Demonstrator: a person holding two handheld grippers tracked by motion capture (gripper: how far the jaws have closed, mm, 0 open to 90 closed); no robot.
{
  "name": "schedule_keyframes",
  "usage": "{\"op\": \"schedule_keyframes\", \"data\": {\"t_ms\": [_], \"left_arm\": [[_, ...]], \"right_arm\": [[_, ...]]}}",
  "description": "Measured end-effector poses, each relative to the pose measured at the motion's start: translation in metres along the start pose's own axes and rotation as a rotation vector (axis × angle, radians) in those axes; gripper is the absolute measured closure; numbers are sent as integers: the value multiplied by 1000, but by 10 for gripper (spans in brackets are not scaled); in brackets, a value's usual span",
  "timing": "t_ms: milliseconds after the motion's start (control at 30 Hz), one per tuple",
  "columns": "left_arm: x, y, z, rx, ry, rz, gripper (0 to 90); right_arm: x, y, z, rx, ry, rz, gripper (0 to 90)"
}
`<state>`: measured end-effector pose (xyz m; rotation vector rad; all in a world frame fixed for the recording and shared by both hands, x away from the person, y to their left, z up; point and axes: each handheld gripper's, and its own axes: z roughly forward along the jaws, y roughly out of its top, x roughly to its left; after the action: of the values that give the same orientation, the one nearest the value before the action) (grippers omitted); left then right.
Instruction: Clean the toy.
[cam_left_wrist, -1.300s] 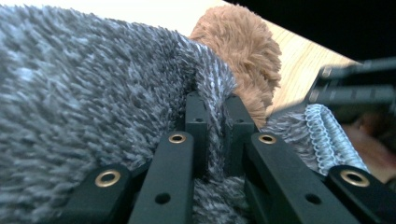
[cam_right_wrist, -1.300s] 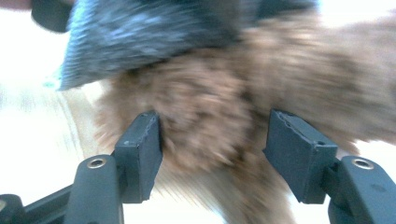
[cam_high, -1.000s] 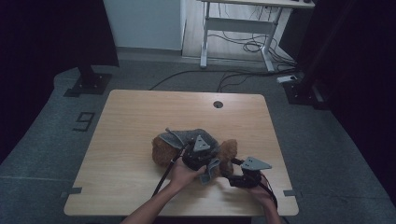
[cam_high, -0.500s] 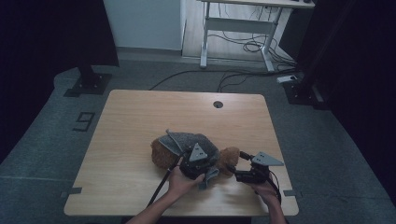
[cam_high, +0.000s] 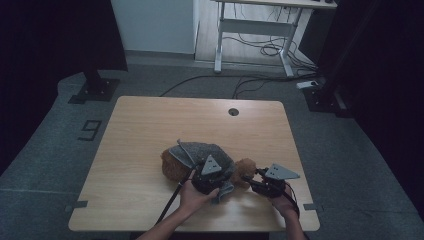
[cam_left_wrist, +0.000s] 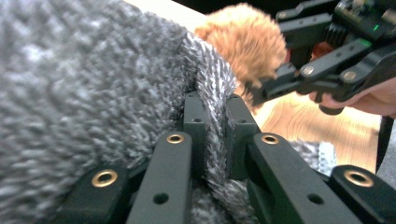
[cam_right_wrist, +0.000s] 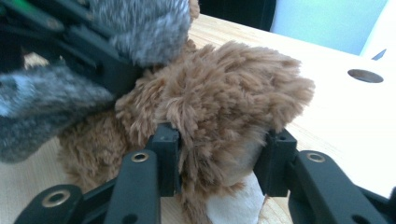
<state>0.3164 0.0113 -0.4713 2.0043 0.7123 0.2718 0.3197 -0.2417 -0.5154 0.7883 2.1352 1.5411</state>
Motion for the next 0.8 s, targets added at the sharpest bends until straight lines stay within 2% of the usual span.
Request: {"op": "schedule_keyframes", "data": {"t_ms": [167, 200, 233, 367, 467, 567, 633, 700, 800], "left_arm": [[-11, 27, -3, -6, 4, 58, 810], [-11, 27, -3, -6, 4, 58, 809], [-17, 40, 0, -11, -7, 73, 807], [-25, 56, 23, 28, -36, 69, 798], [-28, 54, 42, 68, -36, 79, 798], [-24, 49, 46, 65, -45, 58, 806], [-21, 46, 42, 63, -29, 62, 810], [-16, 43, 36, 70, 9, 77, 809], [-5, 36, 26, 90, 34, 77, 810]], "right_arm": [[2, -1, 0, -5, -26, -48, 610], [3, -1, 0, -4, -30, -57, 612], [3, -1, 0, -8, -30, -63, 613], [3, -1, 1, -5, -24, -71, 615], [3, -1, 0, 3, -25, -80, 617], [1, -7, 2, 26, -33, -76, 619], [1, -7, 2, 24, -29, -77, 620], [1, -7, 2, 24, -31, -83, 620], [0, -6, 1, 12, -25, -81, 621]]}}
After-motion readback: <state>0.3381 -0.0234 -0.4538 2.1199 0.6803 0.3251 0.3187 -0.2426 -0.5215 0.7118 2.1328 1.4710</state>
